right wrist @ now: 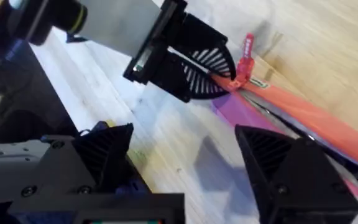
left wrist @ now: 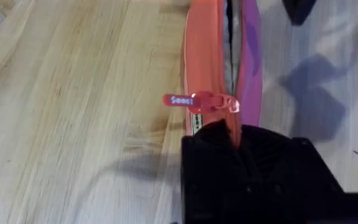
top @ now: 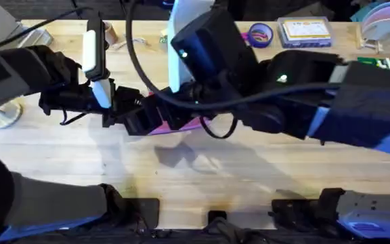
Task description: Unzip the bag, pick up the pens from the table one at a time and place them inside, then zip the bag closed.
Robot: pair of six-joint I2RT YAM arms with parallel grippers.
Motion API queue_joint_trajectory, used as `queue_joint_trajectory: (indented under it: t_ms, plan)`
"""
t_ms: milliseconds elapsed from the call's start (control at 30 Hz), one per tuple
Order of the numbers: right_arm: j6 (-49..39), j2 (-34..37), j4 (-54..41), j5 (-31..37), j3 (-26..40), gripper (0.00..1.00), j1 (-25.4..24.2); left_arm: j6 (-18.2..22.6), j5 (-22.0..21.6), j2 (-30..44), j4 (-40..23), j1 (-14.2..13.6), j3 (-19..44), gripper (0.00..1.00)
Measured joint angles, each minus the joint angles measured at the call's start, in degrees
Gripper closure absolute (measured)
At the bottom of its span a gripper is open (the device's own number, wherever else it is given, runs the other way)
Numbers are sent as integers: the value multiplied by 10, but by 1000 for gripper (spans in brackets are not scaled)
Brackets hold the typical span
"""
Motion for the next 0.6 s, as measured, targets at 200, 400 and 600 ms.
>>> queue_joint_trajectory:
  t_ms: [200, 400, 600]
  plan:
    - [-27, -18, -40, 12, 0, 5, -26, 0, 0, 0, 0, 0, 0, 958]
    - [-72, -33, -60, 17, 0, 5, -42, 0, 3, 0, 2, 0, 0, 523]
    - [-114, -65, -105, 15, 6, 4, -93, -2, 5, 0, 2, 0, 0, 8]
